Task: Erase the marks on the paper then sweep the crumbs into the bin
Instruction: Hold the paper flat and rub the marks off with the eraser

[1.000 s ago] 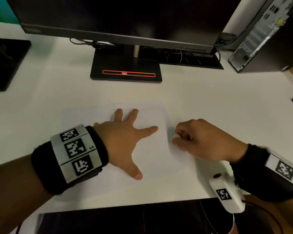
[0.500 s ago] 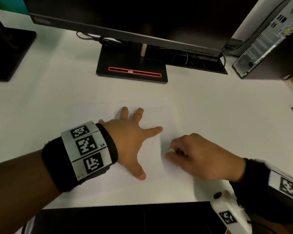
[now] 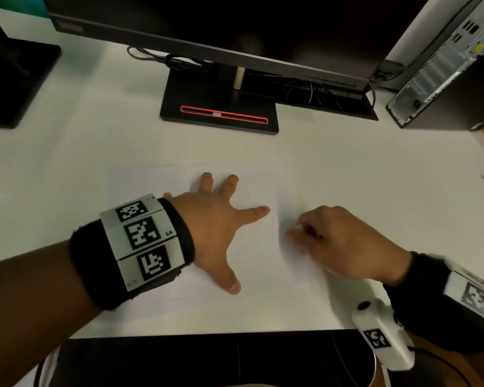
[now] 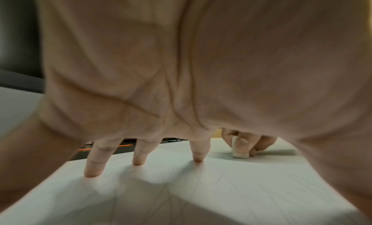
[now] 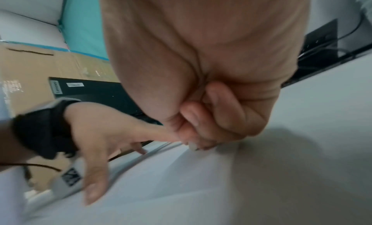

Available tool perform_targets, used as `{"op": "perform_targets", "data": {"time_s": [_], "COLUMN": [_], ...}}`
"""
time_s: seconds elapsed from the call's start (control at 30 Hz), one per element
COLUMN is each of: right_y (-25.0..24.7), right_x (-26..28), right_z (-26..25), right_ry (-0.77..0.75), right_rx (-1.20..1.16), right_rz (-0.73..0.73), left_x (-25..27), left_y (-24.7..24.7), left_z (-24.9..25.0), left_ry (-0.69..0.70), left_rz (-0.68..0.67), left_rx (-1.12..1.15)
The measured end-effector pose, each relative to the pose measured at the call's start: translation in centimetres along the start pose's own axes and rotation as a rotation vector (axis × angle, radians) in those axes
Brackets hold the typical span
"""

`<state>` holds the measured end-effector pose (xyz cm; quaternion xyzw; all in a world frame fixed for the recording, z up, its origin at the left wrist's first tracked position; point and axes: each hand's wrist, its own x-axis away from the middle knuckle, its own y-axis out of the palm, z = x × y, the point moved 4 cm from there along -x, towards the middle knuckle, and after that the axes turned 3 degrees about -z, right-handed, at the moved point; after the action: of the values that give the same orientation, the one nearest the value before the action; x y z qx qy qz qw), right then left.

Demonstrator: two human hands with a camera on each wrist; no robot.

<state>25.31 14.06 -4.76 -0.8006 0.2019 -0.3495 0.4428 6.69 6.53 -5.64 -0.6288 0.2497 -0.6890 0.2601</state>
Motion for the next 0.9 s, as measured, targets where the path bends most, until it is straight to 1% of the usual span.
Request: {"op": "perform_targets", "data": {"time_s": [0.07, 0.13, 0.17, 0.23, 0.3, 0.4, 0.47, 0.53, 0.6, 0.7, 0.77, 0.83, 0.9], "right_y": [1.0, 1.7, 1.4, 0.3, 0.3, 1.9, 1.8, 0.8, 0.5, 2.4, 2.7, 1.7, 1.3], "right_x": [0.8, 1.2, 0.9, 0.1, 0.1, 1.2, 1.0, 0.3, 0.3, 1.6, 1.6, 0.9, 0.8], "right_z": [-1.3, -1.7, -1.2, 0.0, 0.0, -1.9, -1.5, -0.3, -0.4, -2.4, -2.5, -1.3, -1.1], "right_ry": [-0.072, -0.092, -0.067, 0.01, 0.017, -0.066, -0.045, 0.021, 0.025, -0.07, -0.068, -0.005, 0.004], "right_rx": [0.009, -0.017, -0.031, -0.047, -0.04, -0.018, -0.052, -0.067, -0.049, -0.019, -0.053, -0.089, -0.083], "right_rz": [-0.056, -0.117, -0.112, -0.035, 0.014, -0.08, -0.111, -0.053, -0.004, -0.08, -0.115, -0.065, -0.01], "left_x": [0.0, 0.0, -0.1, -0.2, -0.2, -0.2, -0.3, -0.4, -0.4, -0.3, -0.4, -0.4, -0.4], "left_y": [0.0, 0.0, 0.0, 0.0, 0.1, 0.1, 0.1, 0.1, 0.2, 0.2, 0.3, 0.2, 0.2], "left_z": [0.0, 0.0, -0.1, -0.1, 0.0, -0.1, -0.2, -0.1, -0.1, -0.1, -0.1, -0.1, -0.1], "left_ry": [0.002, 0.009, 0.008, 0.004, 0.004, 0.006, 0.008, 0.006, 0.005, 0.005, 0.005, 0.008, 0.009], "left_rz": [0.0, -0.001, -0.001, -0.003, -0.001, 0.003, 0.006, 0.005, 0.006, 0.012, 0.016, 0.014, 0.014], "left_rx": [0.001, 0.001, 0.0, 0.0, 0.003, 0.002, -0.003, -0.007, -0.001, 0.001, -0.001, -0.003, 0.001]}}
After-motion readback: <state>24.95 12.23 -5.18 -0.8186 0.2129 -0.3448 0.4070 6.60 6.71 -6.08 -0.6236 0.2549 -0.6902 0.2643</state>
